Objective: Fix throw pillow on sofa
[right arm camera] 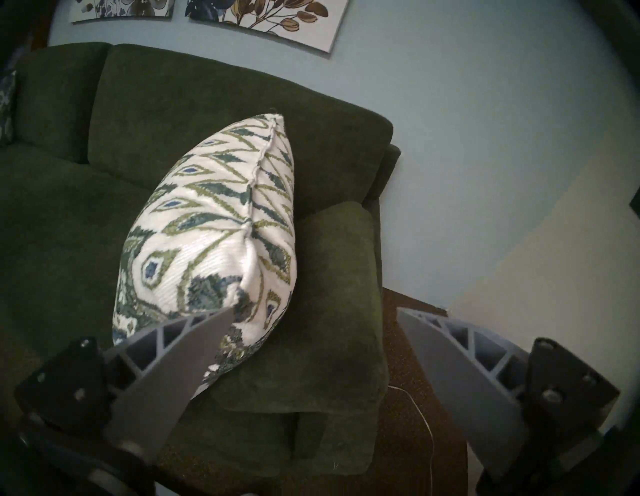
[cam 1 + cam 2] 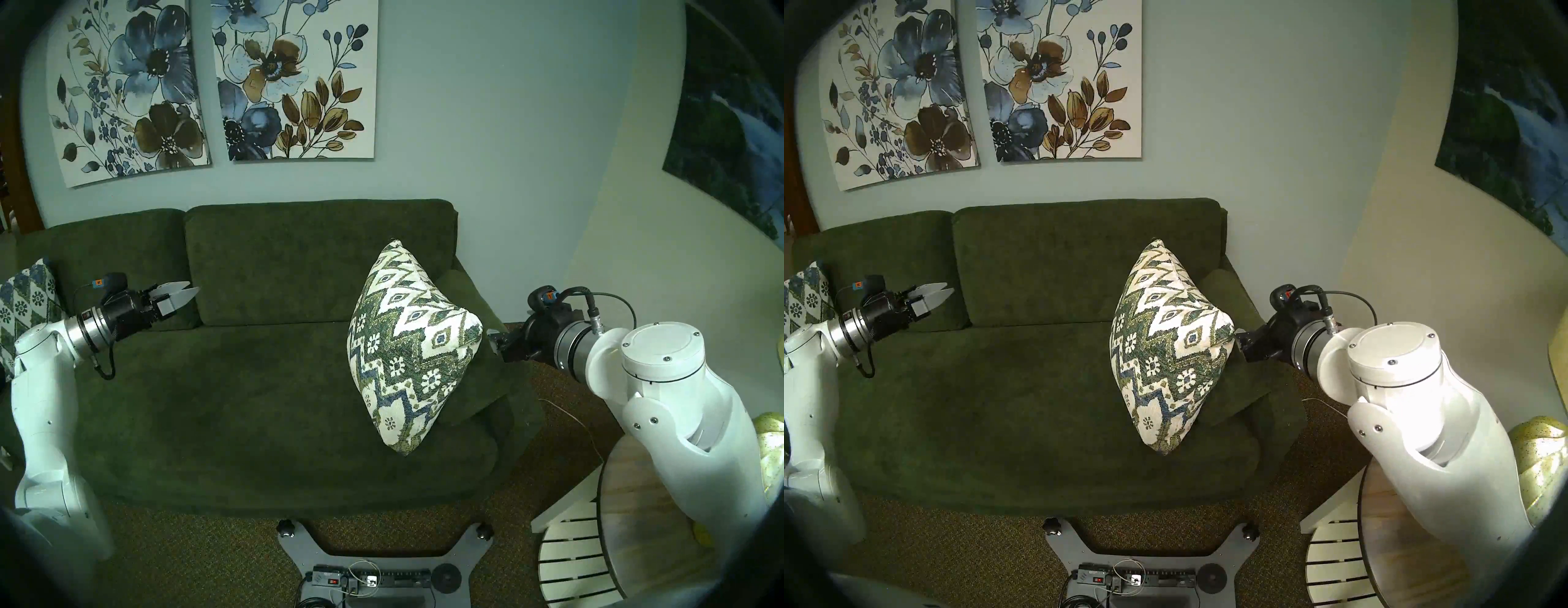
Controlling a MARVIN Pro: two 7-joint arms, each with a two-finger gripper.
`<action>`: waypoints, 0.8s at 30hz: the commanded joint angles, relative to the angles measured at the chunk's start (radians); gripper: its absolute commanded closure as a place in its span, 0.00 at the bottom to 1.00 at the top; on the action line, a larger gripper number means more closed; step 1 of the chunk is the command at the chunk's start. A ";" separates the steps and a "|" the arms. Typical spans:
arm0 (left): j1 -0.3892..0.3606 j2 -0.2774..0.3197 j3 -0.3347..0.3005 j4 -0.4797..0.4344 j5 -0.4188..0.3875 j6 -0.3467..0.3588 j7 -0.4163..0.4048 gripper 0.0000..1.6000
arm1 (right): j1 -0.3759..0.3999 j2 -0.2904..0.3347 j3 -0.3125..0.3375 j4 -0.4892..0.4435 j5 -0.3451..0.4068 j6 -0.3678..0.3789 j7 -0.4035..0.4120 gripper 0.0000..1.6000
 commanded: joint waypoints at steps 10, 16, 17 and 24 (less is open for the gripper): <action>-0.010 0.004 -0.003 -0.006 -0.006 -0.001 -0.008 0.00 | -0.147 0.056 0.023 -0.011 0.062 -0.002 0.059 0.00; -0.010 0.004 -0.003 -0.006 -0.007 -0.002 -0.009 0.00 | -0.186 0.073 0.043 -0.011 0.079 -0.002 0.076 0.00; -0.010 0.004 -0.003 -0.006 -0.007 -0.002 -0.009 0.00 | -0.191 0.075 0.046 -0.011 0.081 -0.002 0.078 0.00; -0.010 0.004 -0.003 -0.005 -0.007 -0.002 -0.010 0.00 | -0.229 0.091 0.075 -0.011 0.097 -0.002 0.095 0.00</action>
